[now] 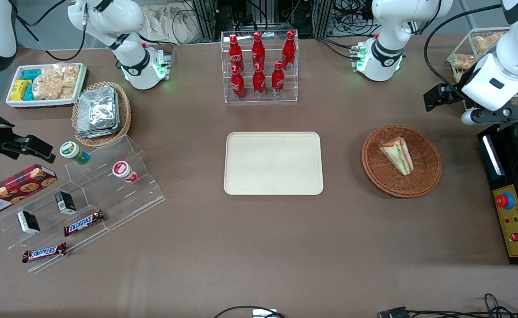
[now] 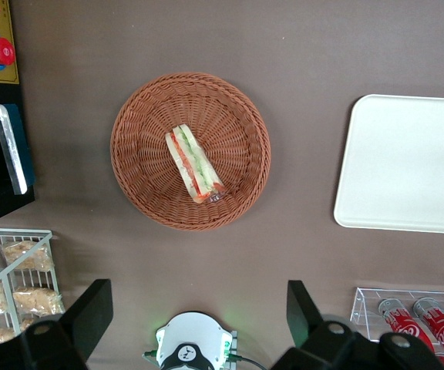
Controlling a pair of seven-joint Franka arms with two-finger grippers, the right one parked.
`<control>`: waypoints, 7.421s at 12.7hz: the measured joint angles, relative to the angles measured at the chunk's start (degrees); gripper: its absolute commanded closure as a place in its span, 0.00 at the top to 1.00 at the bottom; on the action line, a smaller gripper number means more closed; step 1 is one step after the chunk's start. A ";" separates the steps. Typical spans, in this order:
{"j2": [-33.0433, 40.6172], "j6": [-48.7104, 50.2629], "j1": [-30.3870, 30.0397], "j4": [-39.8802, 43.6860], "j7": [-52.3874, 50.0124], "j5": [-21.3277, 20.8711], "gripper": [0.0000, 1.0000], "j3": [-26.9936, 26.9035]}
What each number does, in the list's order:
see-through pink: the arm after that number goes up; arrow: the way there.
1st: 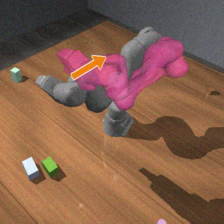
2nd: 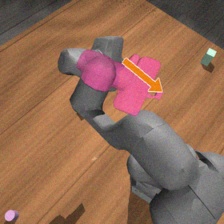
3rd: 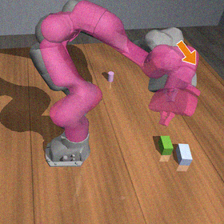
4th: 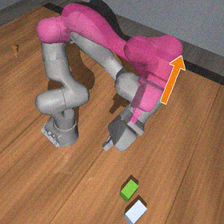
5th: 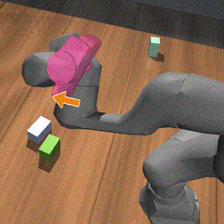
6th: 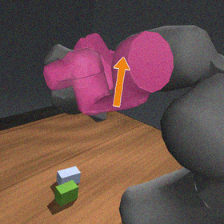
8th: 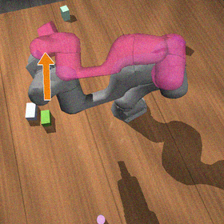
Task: Place sandwich from basket to tray
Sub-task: 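Move the left gripper over the wicker basket toward the wrapped sandwich, then lower the left gripper and close it on the wrapped sandwich, then lift the sandwich up out of the basket with the left gripper, then carry the sandwich over the white tray and lower it onto it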
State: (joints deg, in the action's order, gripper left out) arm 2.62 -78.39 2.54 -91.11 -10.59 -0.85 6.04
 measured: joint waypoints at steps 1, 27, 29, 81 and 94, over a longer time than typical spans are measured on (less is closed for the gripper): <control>0.00 0.09 -0.01 0.07 0.00 0.00 1.00 -0.05; 2.04 -14.40 -4.99 -25.54 -15.97 1.44 0.99 -2.95; 0.01 -25.06 -4.97 -32.92 -15.97 1.13 0.99 -2.88; -37.02 -30.62 9.28 -3.44 -35.59 -6.96 0.00 25.22; -40.18 -38.61 9.02 -10.90 -32.85 -9.20 1.00 22.28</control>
State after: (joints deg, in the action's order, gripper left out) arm -37.56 -117.00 11.55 -102.01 -43.44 -10.04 28.32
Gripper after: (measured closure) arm 0.441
